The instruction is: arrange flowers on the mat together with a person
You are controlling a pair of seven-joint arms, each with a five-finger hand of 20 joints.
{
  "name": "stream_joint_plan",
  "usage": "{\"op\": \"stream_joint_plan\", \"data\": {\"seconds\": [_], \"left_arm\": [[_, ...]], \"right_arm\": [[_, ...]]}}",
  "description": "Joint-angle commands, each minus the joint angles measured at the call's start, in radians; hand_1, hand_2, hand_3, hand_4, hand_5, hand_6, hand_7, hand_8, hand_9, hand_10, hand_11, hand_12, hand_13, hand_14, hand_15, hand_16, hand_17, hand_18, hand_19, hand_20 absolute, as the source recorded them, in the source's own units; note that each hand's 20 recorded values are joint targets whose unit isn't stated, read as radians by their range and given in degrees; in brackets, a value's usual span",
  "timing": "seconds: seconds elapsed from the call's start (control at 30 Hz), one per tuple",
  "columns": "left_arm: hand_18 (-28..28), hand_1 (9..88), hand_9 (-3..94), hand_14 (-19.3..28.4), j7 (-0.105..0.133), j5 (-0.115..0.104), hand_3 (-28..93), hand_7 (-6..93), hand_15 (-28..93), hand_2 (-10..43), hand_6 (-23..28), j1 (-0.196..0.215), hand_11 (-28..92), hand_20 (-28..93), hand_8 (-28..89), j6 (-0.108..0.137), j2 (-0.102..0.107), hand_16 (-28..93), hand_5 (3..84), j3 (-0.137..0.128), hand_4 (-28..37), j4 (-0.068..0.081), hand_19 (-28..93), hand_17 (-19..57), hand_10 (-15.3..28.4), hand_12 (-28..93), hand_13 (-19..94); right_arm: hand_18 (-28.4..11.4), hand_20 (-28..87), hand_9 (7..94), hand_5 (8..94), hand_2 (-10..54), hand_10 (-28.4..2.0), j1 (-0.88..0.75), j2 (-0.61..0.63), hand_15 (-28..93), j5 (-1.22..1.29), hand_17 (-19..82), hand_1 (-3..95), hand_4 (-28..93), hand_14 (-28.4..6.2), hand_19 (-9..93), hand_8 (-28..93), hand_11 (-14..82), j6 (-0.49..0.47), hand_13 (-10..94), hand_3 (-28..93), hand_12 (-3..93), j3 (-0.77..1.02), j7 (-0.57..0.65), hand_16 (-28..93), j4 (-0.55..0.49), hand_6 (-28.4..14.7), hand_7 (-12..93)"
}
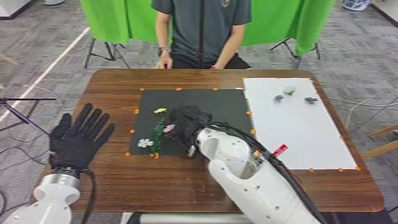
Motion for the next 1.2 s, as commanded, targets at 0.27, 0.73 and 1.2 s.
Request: {"op": "stream_joint_plan", "data": {"seconds": [0.27,0.73,1.2], "left_arm": [[12.4,26.6,36.6,11.7,0.015,0.037,73,6.9,13,14.8,6.1,0.02,11,12,-8,-0.044,-0.009,-3,42.4,-0.015,-28.3,-0.008,22,-2.7,12.5,8,28],[12.4,27.1,36.4,11.3,-0.004,0.081,71,6.2,11,14.2,6.2,0.117,11,12,-8,-0.044,-0.023,-2,42.2,-0.109,-28.3,-0.052,22,-2.5,12.6,8,28],[12.3,27.4,36.2,11.3,0.01,0.058,70,5.9,12,15.3,6.2,0.153,10,12,-8,-0.051,-0.035,-2,42.2,-0.136,-28.3,-0.068,22,-2.6,12.7,8,28]], "right_arm": [[-19.8,15,57.2,52.7,-5.4,-17.5,-0.092,0.1,47,0.277,26,38.0,-26,-12.5,72,-12,16.8,0.068,58,80,14.8,0.118,0.126,17,-0.297,-6.7,15],[-19.1,9,40.3,43.8,10.7,-20.0,-0.489,0.199,36,1.276,16,28.4,-25,-17.8,62,-12,13.8,0.021,36,80,13.1,0.605,0.174,10,-0.51,-8.7,15],[-18.8,8,37.5,45.2,11.5,-16.3,-0.825,0.145,29,1.543,11,26.0,-25,-17.0,52,-12,11.6,0.07,30,79,11.0,1.001,0.056,7,-0.611,-7.5,15]]}}
